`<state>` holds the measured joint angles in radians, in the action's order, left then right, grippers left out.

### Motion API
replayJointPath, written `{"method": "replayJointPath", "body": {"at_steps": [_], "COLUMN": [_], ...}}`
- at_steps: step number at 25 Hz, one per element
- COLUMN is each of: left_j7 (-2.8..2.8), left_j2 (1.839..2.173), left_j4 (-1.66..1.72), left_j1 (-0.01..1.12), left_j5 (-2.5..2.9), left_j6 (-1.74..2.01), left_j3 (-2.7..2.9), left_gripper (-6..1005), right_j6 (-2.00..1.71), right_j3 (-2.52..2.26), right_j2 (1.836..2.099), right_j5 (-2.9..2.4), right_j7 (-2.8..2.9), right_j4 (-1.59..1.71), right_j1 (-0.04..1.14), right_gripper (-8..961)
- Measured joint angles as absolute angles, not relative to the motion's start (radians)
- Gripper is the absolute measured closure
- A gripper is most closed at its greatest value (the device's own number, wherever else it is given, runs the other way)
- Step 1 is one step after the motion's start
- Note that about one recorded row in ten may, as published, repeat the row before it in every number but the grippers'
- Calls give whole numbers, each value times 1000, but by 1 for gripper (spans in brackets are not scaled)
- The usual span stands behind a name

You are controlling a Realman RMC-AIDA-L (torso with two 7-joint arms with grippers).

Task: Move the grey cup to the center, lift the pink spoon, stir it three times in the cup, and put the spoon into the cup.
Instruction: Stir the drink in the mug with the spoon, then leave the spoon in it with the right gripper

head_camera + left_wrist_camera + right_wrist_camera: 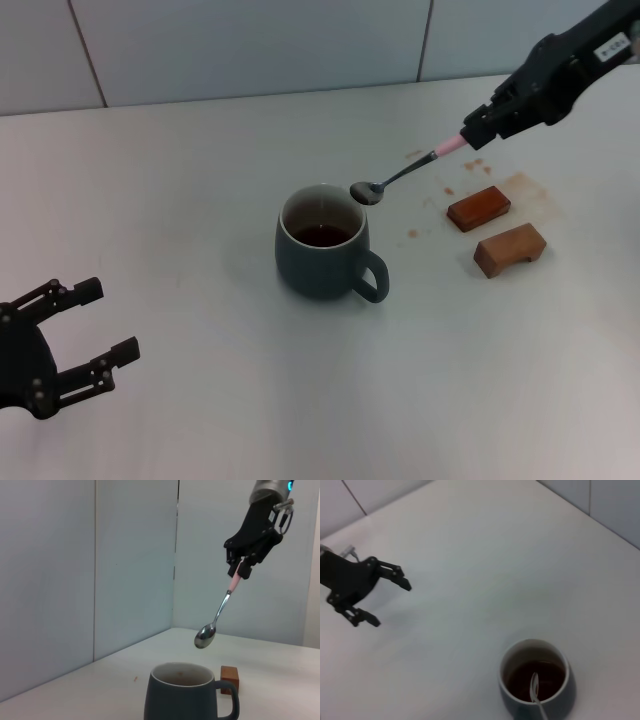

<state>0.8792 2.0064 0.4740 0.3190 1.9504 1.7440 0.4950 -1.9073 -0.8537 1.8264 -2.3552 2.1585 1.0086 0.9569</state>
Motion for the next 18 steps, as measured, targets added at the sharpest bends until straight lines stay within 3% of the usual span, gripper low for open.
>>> {"method": "replayJointPath", "body": {"at_steps": [7,9,13,14,18], "left_j7": [879,882,884,884,884], "left_j2": [2006,2006,2006,2006,2006], "left_j4": [474,474,474,474,473], "left_j1": [319,319,319,319,319], "left_j5": [1950,1950,1950,1950,1950], "left_j6": [1743,1742,1742,1742,1742], "left_j3": [496,498,499,499,499], "left_gripper": [186,186,186,186,186], "right_j6": [-1865,-1833,-1784,-1746,-1694], "right_j3": [-892,-905,-942,-976,-1029], "right_j2": [1876,1905,1929,1948,1962], "right_j5": [-2467,-2502,-2506,-2506,-2510], "right_j7": [2175,2178,2189,2198,2215], "right_j4": [973,950,928,918,885], "right_j1": [1029,1054,1067,1072,1090], "right_gripper": [822,821,820,819,818]}}
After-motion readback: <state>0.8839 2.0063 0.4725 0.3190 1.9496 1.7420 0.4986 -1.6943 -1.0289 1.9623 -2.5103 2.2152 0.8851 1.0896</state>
